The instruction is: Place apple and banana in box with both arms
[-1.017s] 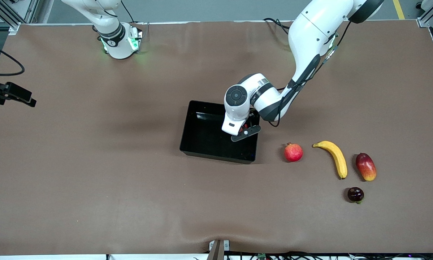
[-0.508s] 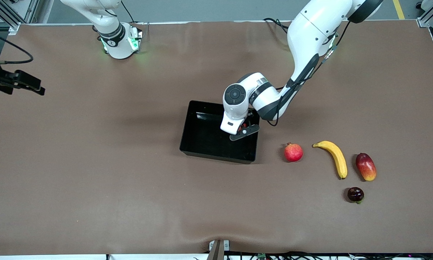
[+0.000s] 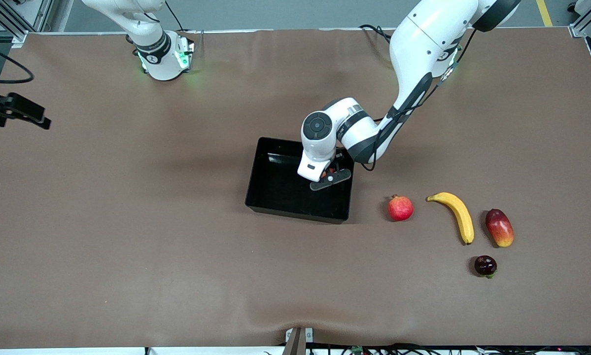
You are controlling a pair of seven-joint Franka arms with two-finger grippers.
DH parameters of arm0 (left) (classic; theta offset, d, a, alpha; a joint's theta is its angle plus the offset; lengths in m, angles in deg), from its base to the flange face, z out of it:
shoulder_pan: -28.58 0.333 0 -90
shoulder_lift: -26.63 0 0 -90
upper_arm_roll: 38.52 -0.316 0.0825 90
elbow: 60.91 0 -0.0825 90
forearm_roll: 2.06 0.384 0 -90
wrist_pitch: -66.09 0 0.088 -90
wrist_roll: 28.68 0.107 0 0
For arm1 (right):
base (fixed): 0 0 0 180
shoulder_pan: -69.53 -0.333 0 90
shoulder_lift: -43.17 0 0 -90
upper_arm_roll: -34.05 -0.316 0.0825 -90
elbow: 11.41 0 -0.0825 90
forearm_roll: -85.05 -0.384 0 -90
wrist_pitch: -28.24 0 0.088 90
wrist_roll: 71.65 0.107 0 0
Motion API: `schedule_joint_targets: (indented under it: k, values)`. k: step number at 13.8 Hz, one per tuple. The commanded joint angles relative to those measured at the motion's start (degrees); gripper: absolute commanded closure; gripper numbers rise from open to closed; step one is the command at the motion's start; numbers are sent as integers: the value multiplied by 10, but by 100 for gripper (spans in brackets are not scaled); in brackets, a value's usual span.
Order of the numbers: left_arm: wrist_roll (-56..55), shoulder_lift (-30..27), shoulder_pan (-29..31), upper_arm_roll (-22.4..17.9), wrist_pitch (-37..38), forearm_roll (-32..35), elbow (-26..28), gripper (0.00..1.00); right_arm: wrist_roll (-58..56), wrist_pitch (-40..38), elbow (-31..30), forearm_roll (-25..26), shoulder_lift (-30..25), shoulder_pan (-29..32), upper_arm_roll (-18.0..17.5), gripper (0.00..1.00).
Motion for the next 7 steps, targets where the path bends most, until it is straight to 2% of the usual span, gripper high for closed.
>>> schedule_joint_targets:
  k: [1,2,3,7]
  values:
    - [-19,5,-6,-2,-3,15,0,91,5,-10,3,7,-16,-38,39,0]
    - [-24,3,-6,-2,-2,16,0,52,6,-11,3,6,-17,-43,50,0]
    - [-34,3,-7,-2,-1,16,0,1,7,-11,3,6,-17,-43,50,0]
    - [-36,-14,-5,-2,7,16,-3,0,7,-30,3,6,-17,-39,49,0]
